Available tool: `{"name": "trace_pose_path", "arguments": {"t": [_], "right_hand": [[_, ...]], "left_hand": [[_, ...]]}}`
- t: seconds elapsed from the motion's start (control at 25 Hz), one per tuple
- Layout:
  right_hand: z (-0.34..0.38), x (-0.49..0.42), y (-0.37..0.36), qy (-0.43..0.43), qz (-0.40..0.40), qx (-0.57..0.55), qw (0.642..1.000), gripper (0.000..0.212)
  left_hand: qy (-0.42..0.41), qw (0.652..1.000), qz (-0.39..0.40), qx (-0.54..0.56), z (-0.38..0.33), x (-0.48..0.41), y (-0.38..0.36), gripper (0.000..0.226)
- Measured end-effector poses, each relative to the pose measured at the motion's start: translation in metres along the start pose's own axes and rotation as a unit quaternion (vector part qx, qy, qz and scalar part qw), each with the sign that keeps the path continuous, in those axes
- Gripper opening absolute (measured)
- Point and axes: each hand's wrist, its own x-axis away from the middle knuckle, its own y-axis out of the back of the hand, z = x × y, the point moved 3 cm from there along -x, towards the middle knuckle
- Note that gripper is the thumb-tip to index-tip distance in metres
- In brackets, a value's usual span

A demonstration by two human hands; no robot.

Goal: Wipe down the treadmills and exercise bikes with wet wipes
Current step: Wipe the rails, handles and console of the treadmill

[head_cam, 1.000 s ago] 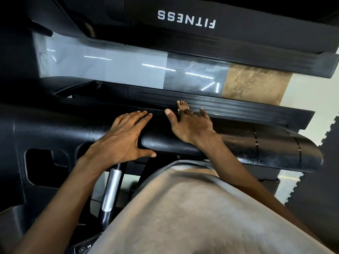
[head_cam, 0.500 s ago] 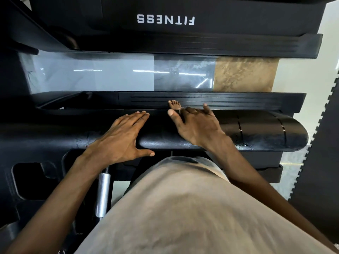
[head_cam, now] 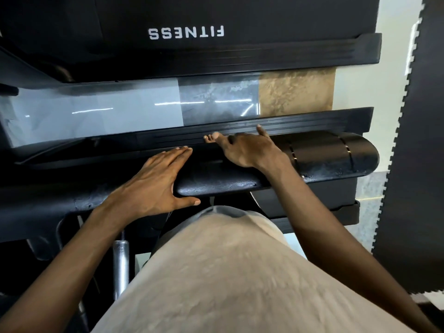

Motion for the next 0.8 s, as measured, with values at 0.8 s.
{"name": "trace_pose_path", "arguments": {"t": [0.8], "right_hand": [[-0.043, 0.107, -0.102, -0.056, -0.364, -0.057, 0.928, 0.067]], "left_hand": [[-0.045, 0.976, -0.207, -0.057, -0.028, 0.001, -0.026, 0.090]]}}
